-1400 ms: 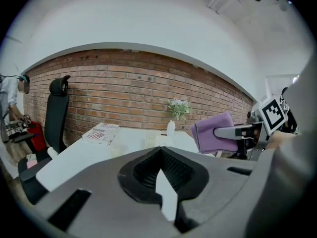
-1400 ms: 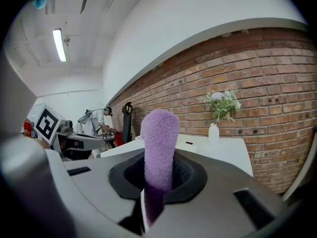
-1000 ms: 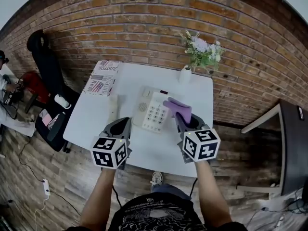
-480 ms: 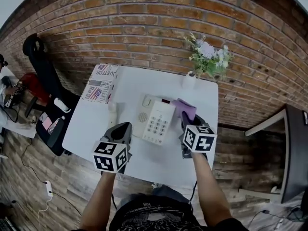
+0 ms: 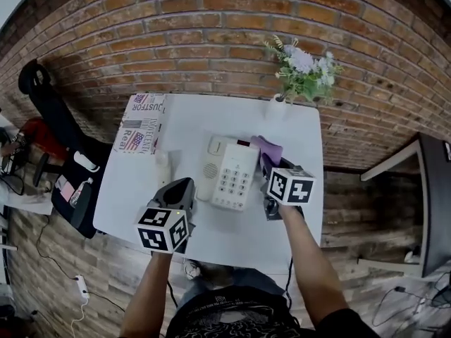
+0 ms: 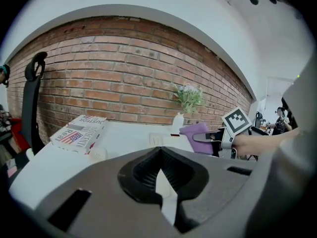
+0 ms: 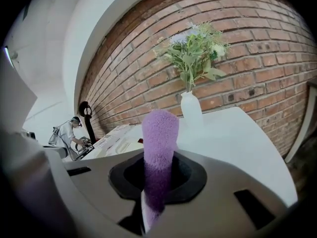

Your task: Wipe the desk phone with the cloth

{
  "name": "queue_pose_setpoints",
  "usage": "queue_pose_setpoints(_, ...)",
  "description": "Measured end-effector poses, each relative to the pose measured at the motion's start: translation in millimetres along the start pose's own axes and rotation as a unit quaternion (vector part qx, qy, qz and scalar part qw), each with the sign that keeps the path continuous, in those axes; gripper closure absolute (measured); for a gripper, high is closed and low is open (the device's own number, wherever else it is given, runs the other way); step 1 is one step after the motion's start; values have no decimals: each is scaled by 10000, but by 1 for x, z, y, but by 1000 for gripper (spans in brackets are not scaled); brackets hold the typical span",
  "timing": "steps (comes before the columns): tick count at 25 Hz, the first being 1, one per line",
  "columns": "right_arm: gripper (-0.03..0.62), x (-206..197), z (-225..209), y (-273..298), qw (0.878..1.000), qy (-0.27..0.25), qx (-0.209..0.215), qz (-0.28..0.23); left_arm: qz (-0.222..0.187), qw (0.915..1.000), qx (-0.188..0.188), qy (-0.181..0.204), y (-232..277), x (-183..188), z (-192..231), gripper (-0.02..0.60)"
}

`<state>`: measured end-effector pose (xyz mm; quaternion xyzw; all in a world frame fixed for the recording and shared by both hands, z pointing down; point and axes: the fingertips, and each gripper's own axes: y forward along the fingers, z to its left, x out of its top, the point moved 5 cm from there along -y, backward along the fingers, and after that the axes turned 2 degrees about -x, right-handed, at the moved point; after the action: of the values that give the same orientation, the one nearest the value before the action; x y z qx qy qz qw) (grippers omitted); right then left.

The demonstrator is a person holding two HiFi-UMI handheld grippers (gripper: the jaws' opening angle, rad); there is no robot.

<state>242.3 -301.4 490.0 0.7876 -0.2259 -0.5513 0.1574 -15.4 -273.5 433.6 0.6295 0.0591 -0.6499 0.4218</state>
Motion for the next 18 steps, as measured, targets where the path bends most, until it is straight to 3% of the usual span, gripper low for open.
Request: queue_pose_setpoints(18,551,-50,38,-33,9992,209,-276,177,104,9967,-781,207,-12,-9,16,580)
